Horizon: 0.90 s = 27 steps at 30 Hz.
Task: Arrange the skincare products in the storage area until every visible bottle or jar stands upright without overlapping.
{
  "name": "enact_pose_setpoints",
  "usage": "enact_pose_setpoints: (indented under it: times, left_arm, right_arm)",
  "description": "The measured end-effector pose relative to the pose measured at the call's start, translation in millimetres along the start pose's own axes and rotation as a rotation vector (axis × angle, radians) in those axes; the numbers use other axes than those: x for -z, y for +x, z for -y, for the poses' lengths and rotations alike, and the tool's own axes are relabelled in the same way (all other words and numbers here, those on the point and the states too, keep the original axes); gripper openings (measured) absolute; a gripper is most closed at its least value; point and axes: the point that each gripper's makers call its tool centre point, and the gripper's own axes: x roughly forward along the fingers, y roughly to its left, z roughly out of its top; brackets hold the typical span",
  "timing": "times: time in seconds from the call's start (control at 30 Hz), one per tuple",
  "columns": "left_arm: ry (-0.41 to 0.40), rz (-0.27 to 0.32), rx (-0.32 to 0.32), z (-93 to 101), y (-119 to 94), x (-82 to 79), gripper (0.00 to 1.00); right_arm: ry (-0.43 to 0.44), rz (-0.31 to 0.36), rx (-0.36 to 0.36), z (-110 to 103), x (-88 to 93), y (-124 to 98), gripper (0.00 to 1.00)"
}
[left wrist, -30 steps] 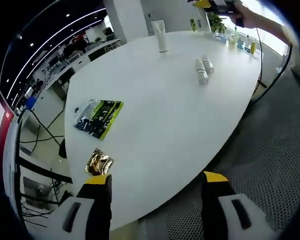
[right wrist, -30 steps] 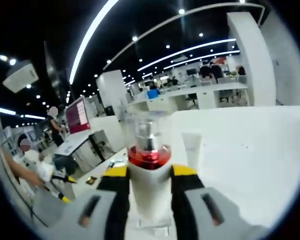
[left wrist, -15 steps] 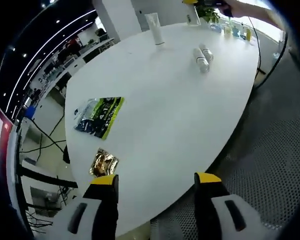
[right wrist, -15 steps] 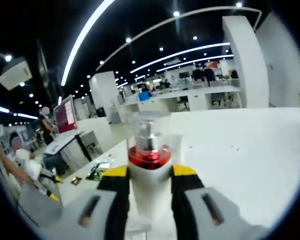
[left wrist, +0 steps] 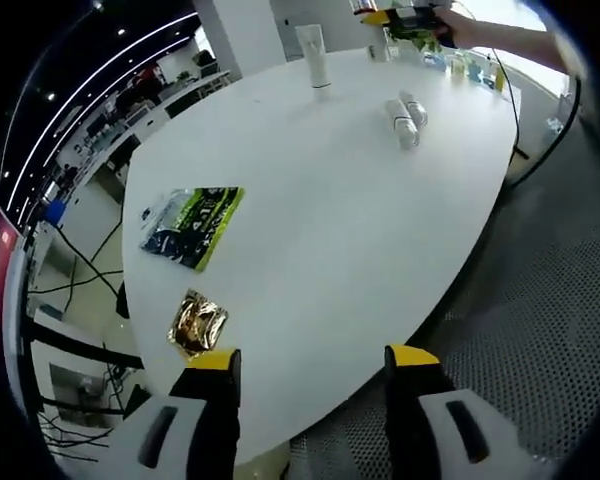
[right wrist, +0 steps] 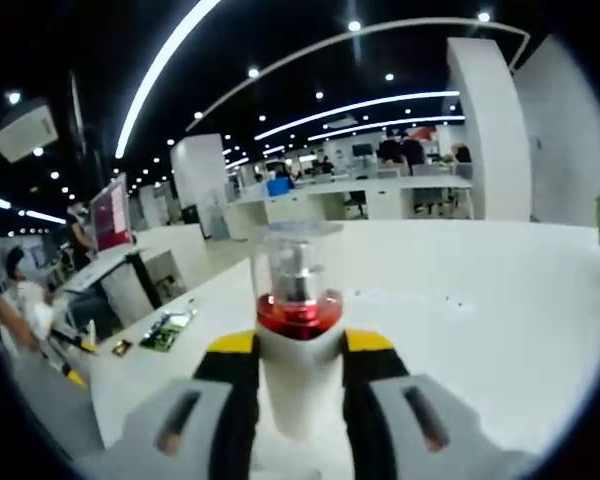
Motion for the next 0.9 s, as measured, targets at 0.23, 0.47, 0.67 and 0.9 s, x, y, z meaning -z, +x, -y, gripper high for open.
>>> enact_pose_setpoints:
  times: [0.23,0.47,0.67,0.9]
  left_arm:
    - [-0.012,-0.007,-0.001,-1.3,0.6,0.6,0.59]
    - [-0.016,-0.025,0.003,-0.4,2.7,4.4,0.59]
    - [-0.029,-0.009,0.010,0.3,2.3,1.1,0.58]
    - [-0.031,-0.010,0.010,0.1,2.4,1.3,0.58]
  right_arm:
    - [-0.043,-0.005,0.006,14.5,7.5,13.4,0.29]
    - [-0.069,-0.012,0.023,26.5,20.2,28.6,0.29]
    - [-0.051,-0.009,0.046,39.4,26.7,42.6,0.29]
    - [-0.106,-0.011,0.062,48.4,30.0,53.1,0.29]
